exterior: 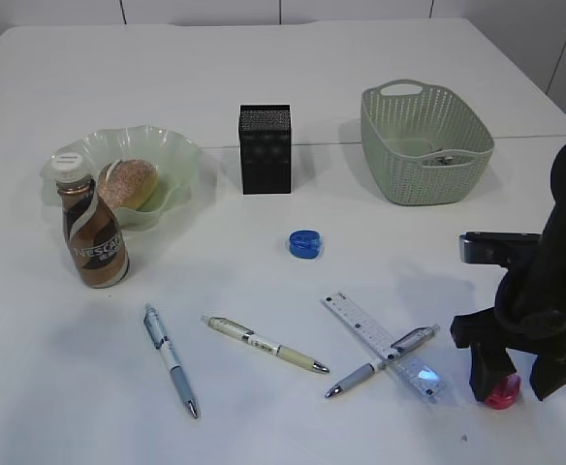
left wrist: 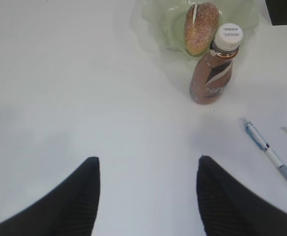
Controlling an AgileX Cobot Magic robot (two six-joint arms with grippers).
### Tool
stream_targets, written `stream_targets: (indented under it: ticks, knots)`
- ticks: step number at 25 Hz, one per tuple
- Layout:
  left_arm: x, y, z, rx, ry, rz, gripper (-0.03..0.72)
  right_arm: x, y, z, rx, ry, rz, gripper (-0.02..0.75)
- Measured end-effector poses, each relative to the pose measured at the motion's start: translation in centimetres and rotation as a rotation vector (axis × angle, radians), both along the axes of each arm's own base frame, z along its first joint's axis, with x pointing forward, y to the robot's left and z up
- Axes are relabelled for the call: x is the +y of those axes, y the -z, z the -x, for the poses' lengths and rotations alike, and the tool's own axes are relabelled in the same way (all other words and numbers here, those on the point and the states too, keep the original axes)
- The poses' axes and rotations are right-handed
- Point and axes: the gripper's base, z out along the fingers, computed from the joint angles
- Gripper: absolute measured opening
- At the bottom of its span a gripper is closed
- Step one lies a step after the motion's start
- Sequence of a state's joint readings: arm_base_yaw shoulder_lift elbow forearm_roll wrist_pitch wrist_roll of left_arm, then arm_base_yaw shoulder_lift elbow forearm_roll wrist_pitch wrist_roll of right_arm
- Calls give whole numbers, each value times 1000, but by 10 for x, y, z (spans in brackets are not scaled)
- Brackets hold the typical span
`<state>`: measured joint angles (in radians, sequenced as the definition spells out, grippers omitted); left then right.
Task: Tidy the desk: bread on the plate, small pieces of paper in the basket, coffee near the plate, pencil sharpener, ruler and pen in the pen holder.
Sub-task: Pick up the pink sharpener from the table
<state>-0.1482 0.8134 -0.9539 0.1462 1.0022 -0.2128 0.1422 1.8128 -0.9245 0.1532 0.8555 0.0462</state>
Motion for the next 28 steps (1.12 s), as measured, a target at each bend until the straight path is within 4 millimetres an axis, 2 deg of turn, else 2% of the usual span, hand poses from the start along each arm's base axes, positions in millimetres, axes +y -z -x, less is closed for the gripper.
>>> stream_targets:
  ticks: [28]
  knots:
    - [1,0,0,-1,-2,-8,436,1,1,-2,-22,11,-8,529]
